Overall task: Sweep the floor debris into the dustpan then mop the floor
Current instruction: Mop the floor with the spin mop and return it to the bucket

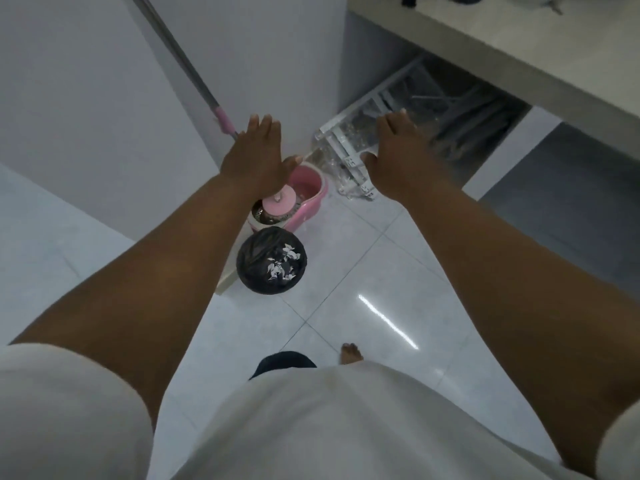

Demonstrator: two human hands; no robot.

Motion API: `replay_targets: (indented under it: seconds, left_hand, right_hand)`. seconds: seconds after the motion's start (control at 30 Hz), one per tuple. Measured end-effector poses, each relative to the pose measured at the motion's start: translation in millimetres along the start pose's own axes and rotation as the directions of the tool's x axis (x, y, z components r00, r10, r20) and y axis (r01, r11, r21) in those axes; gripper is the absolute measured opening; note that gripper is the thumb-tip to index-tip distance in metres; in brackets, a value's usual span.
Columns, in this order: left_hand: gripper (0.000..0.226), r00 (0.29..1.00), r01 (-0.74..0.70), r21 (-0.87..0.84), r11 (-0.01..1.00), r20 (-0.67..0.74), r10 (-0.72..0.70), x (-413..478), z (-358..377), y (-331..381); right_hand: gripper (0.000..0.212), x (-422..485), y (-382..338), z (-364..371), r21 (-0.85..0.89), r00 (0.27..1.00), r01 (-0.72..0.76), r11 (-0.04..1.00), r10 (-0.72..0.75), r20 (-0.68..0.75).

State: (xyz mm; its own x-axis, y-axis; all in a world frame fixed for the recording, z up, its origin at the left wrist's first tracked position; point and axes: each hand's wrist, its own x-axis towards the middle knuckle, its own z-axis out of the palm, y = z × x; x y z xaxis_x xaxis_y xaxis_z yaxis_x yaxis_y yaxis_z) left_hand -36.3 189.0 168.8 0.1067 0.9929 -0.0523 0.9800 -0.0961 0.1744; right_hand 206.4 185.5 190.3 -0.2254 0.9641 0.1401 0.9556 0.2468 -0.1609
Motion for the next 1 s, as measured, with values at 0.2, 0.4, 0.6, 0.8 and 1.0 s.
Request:
replay_targets:
  seconds: [0.2,0.4,0.6,0.8,1.0]
  left_hand:
    - [0.075,0.985,0.167,-0.072,0.983,-0.023,-0.169,30.1,7.3,-30.1]
    - [0.066,0.954,0.29,-0.175,0.941,-0.021,-0.298,93.4,10.9,-77.7]
    - [0.063,0.892,0.43,-0.298,0.852,-0.006,-0.452,169.6,9.3,-121.2]
    - [0.067,0.769,0.601,-0.38,0.703,0.036,-0.638,220.2,14.4,-160.7]
    - [0.065,0.611,0.682,-0.558,0.473,0.077,-0.788,253.7,17.5,-190.0]
  right_hand:
    - [0.058,86.1,-10.7,22.4,0.007,0.985,0.154,0.988,-0.154,0.077]
    - [0.063,177.3,-35.0,53.8,0.038,0.955,0.276,0.961,-0.278,0.105]
    - [0.066,262.9,-61.1,78.6,0.063,0.927,0.338,0.939,-0.343,0.151]
    - [0.064,328.3,-88.1,92.2,0.115,0.91,0.37,0.922,-0.384,0.156]
    - [0.063,371.0,-110.0,110.5,0.161,0.856,0.455,0.876,-0.48,0.191]
